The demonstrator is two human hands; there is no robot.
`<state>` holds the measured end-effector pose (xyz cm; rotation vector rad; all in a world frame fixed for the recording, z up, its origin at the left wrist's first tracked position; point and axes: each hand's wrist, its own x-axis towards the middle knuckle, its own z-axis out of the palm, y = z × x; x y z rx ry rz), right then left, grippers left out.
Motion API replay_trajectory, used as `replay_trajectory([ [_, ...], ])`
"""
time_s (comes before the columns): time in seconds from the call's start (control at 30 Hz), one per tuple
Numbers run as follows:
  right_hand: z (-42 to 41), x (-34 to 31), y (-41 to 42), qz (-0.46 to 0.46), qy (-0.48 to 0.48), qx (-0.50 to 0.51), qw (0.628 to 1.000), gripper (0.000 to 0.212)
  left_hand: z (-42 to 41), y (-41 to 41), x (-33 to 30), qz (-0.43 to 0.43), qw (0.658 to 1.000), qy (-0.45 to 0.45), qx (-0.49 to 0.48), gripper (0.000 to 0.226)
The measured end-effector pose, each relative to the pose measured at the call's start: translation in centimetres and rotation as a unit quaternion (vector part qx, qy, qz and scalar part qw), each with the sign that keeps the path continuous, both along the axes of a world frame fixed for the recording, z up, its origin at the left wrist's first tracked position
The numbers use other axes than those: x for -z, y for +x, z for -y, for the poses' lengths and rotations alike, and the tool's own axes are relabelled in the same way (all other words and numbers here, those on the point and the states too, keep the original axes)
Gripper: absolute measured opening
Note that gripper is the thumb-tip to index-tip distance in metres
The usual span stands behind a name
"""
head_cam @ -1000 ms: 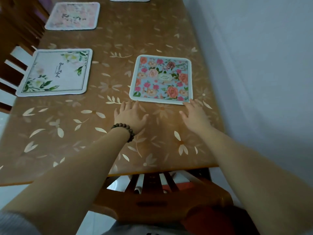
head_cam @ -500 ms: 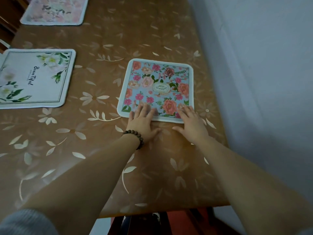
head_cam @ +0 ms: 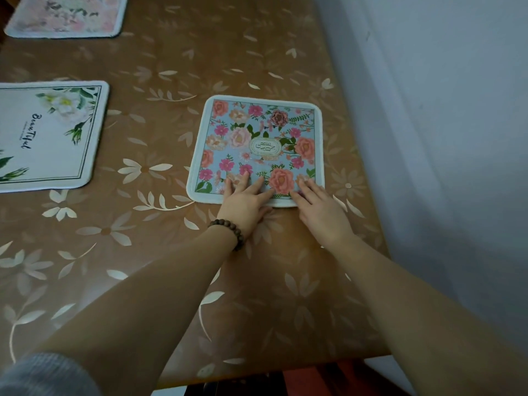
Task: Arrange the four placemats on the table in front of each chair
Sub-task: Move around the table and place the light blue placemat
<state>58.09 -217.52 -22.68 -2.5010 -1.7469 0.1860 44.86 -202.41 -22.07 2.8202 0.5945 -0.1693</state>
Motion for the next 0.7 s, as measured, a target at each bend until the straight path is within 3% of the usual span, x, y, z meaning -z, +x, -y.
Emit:
replay_trajectory([
  [0.27, 0.2, -0.9, -1.2, -0.034, 0.066, 0.044, 0.996, 0.035, -0.4, -1.6, 0.2, 0.043, 0.997, 0.044, 0.037, 0.036],
  [0.5, 0.4, -0.6, -9.1, -0.009, 0.087, 0.06, 0.994, 0.028, -1.4, -7.0, 0.2, 0.053, 0.998, 0.041, 0.007, 0.031],
  [0.7, -2.5, -1.3, -17.2, -0.089, 0.112, 0.043, 0.989, 0.029, -3.5, -12.2, -0.6, 0.061, 0.997, 0.006, -0.053, 0.04],
])
